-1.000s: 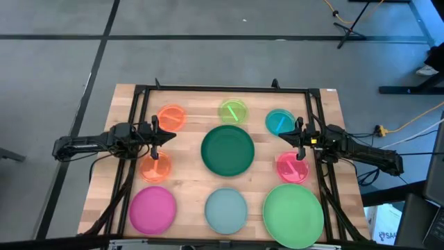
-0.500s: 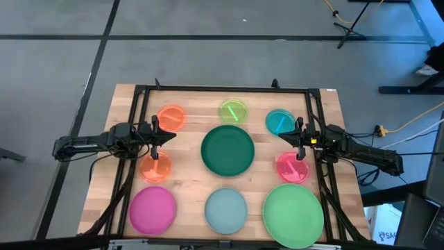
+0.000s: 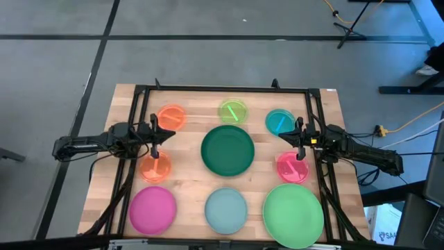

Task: Stack plastic plates
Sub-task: Stack the green plate on top of the dark green plate

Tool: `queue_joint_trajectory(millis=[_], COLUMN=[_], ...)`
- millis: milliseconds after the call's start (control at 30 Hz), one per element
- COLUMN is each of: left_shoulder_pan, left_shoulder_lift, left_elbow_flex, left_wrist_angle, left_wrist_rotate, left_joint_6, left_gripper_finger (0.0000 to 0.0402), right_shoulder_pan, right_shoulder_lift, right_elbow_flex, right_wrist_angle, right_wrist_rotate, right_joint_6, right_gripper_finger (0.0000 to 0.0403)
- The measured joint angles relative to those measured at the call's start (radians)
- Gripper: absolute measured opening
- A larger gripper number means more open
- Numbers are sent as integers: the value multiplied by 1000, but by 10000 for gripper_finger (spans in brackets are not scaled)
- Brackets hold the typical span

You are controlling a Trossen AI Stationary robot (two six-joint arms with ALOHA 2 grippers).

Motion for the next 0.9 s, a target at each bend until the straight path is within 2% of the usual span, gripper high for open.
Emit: queue_joint_trajectory(millis=[333,500,700,900], left_shoulder_pan=[0,-1,-20,-78], left_shoulder_lift=[0,20,131,312], left_elbow_flex=[-1,0,11,94], left_wrist_angle=[223,260,272,272], left_wrist_rotate=[-7,1,20,-44], left_joint_6=[-45,-103,-209,-181], left_gripper_finger=[6,6,6,6], right_shoulder_pan=[0,0,0,0], right_shoulder_lift=[0,0,0,0], right_elbow_flex=[0,0,0,0], right_wrist_angle=[0,-1,15,8], right_wrist_rotate=[3,10,18,19], right_joint_6=[-1,-1,0,0], right_gripper_finger=[3,3,3,3])
